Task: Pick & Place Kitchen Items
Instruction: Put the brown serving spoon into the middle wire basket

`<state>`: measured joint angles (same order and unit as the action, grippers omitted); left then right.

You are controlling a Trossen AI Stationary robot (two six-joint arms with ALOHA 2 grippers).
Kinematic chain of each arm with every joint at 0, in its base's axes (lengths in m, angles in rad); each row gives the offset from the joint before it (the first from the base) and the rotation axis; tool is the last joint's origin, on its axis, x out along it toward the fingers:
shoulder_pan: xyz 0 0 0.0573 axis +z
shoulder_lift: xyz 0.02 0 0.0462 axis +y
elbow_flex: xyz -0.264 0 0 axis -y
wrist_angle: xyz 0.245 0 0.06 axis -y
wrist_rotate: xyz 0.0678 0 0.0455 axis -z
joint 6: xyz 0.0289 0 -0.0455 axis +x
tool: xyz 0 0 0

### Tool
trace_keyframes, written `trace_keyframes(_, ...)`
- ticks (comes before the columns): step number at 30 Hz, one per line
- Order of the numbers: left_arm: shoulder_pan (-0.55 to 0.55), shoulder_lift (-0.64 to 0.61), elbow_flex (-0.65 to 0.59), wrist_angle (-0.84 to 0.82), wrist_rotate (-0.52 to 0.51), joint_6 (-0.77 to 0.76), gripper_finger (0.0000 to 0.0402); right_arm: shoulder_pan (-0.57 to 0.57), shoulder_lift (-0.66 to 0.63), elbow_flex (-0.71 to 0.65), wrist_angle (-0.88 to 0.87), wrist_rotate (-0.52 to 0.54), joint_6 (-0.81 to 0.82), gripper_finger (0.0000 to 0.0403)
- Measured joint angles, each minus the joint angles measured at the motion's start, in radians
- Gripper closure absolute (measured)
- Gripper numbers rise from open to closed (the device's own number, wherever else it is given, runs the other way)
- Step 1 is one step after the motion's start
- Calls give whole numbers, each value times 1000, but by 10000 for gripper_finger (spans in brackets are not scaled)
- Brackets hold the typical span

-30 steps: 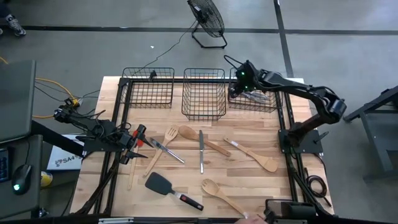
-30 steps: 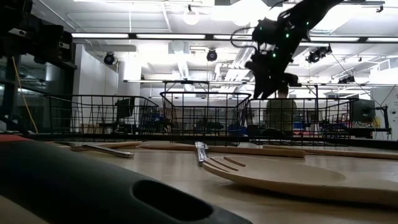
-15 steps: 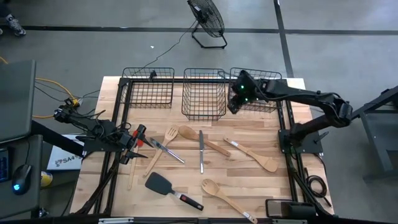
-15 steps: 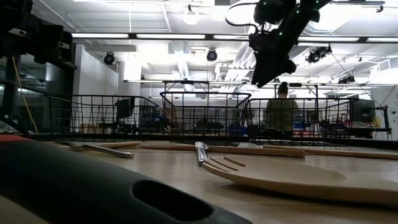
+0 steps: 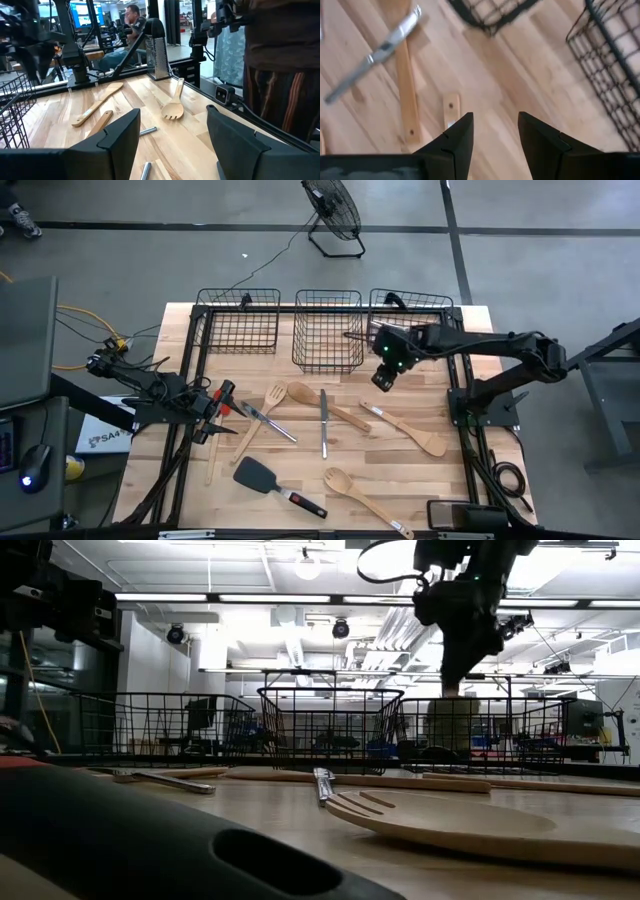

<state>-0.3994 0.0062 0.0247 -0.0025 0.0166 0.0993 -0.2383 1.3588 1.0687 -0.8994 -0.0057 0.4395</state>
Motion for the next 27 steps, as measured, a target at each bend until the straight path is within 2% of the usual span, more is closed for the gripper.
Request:
trace_keyframes(8,0,0,0,0,0,0,174,74,0,-1,-164,2,2,257)
trace_keyframes(12,0,0,0,0,0,0,174,123,0,-46,-157,-1,4,257)
trace_keyframes(21,0,0,0,0,0,0,174,257,5,-210,96,-47,27,245)
trace_keyframes(27,0,0,0,0,0,0,174,310,27,-286,311,48,-39,198)
